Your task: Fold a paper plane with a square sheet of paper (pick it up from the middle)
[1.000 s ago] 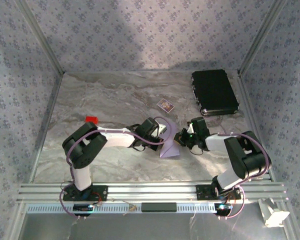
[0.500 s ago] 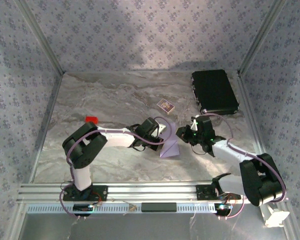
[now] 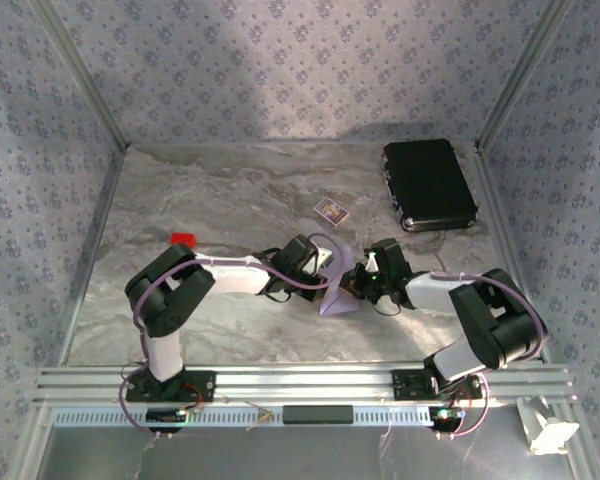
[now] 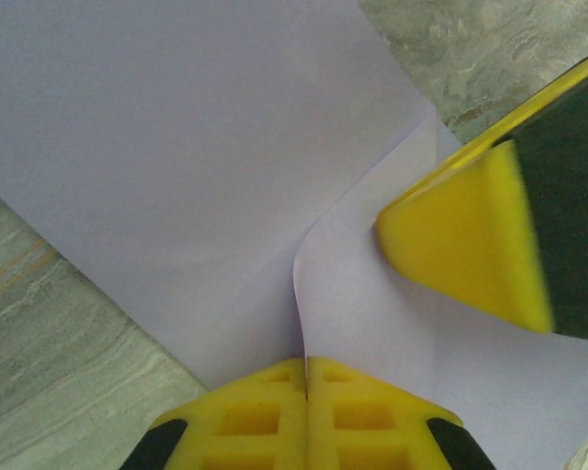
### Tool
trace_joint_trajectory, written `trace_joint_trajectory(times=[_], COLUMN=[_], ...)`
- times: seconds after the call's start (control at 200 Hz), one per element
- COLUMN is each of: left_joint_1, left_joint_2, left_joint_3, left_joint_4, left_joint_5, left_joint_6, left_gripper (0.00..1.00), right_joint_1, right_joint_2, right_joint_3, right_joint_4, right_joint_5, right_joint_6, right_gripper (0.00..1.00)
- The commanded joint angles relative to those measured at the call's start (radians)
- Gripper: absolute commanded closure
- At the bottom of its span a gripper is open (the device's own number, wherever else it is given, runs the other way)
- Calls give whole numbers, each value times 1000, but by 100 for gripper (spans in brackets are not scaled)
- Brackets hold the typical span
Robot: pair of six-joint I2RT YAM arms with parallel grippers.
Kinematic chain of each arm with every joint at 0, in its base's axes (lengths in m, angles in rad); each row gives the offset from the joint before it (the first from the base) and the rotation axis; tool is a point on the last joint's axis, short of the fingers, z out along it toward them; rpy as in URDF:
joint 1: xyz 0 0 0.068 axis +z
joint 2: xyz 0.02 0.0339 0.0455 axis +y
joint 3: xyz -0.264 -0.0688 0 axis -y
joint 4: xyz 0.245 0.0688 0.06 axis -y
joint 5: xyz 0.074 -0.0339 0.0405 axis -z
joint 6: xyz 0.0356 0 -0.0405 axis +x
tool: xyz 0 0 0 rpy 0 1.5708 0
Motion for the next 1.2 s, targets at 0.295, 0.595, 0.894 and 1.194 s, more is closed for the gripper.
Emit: trace_joint_trajectory(times=[0.295,0.595,0.894,1.194], left_joint_1=[4,29,36,20], left_joint_2=[-19,-152,-157,-10], left_joint_3=[15,8,33,101], left_joint_4=[-91,-134,-87,-48], left_joint_5=[-7,-45,170,360], left_joint_6=[-15,-131,-210,-267], left_gripper=[84,60,87,92], right_joint_1=[-6,-4,-6,-7], right_joint_2=[49,47,41,42], right_joint_3=[-59,-55,-56,-55], right_joint_4=[12,18,15,15], right_joint_5=[65,61,65,65], right_joint_6=[25,26,25,24], right_gripper=[99,99,100,100])
